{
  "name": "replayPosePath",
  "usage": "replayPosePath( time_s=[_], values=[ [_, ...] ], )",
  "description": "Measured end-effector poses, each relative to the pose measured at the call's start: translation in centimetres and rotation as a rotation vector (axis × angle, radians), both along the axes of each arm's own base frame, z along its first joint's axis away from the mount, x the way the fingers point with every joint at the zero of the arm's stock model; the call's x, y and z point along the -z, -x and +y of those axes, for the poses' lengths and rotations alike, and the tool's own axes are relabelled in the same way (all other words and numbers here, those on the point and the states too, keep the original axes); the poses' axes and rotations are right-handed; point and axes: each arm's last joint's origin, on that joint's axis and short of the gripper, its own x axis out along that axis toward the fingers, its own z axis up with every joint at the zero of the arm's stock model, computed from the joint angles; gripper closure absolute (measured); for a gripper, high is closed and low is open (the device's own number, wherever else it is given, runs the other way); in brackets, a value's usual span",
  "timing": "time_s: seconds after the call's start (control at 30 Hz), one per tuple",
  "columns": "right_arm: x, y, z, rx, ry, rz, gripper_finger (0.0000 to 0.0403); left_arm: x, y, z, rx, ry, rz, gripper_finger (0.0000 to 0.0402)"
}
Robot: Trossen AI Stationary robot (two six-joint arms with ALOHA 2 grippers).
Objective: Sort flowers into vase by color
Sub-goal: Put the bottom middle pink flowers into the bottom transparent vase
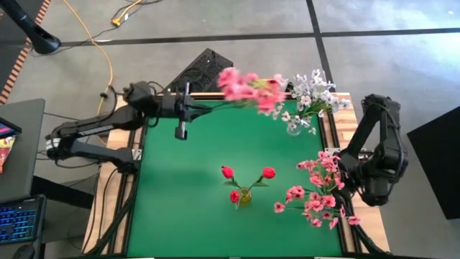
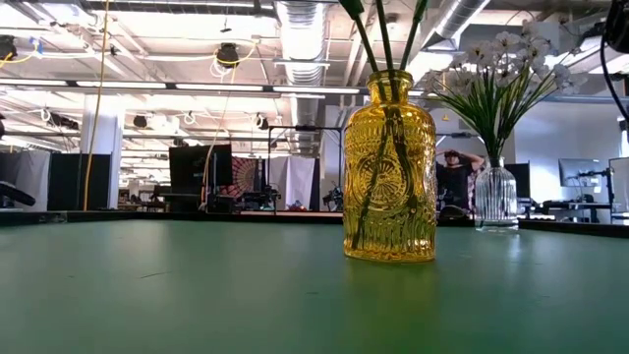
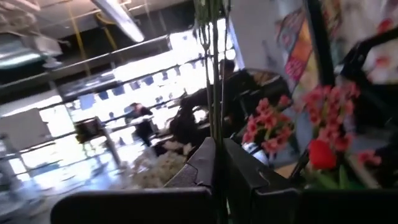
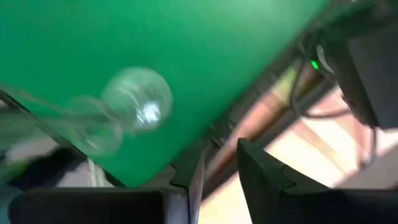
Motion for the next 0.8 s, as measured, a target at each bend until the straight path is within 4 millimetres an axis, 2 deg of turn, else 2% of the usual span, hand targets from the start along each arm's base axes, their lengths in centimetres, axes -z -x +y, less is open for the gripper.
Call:
replayPosePath(
  time_s=[0.1,0.4,0.63,0.8],
  values=[
    [0.0,-0.5,-0.2,0.031,0.024,-0.065,0.029,0.4,-1.0,1.2,0.067,0.046,-0.021,0.0401],
    [-1.3,-2.2,-1.0,0.038,0.119,-0.3,0.0297,2.1,-4.5,2.5,0.208,0.08,-0.093,0.0401],
    [-2.9,-3.7,-2.2,0.019,0.311,-0.541,0.0297,2.9,-6.3,3.2,0.275,0.115,-0.298,0.0401],
    [-5.1,-4.5,-3.4,-0.019,0.511,-0.705,0.0297,4.2,-7.7,3.2,0.316,0.244,-0.406,0.0401]
  ],
)
